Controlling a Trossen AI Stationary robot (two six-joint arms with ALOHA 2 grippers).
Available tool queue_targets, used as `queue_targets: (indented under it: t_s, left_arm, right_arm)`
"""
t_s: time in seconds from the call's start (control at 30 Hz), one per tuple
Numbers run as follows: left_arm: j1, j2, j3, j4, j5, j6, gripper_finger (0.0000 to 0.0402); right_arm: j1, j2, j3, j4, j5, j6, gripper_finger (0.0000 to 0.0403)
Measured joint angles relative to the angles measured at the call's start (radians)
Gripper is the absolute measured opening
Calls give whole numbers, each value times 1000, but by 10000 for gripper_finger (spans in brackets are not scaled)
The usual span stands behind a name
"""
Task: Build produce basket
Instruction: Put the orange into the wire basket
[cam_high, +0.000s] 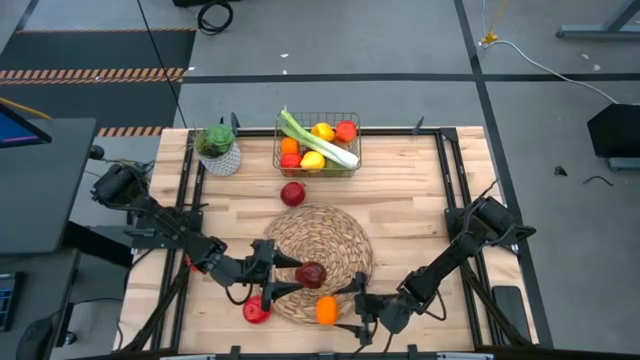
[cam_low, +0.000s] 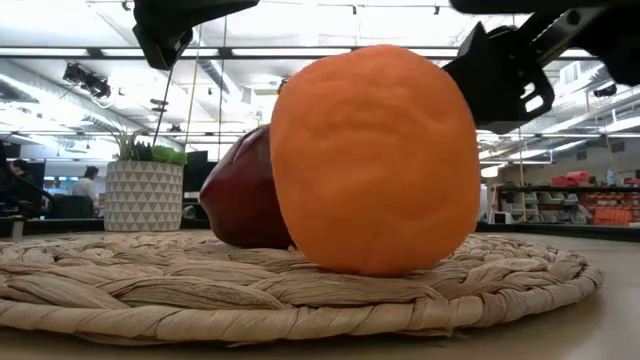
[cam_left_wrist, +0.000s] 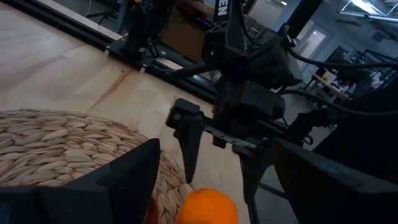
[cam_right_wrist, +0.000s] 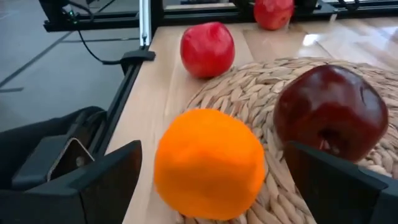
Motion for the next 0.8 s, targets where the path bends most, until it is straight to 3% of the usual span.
queue_targets:
  t_s: [0.8]
  left_arm:
    - [20, 0, 0, 2, 0, 21, 314]
  right_arm:
    - [-25, 0, 0, -18, 28, 82, 399]
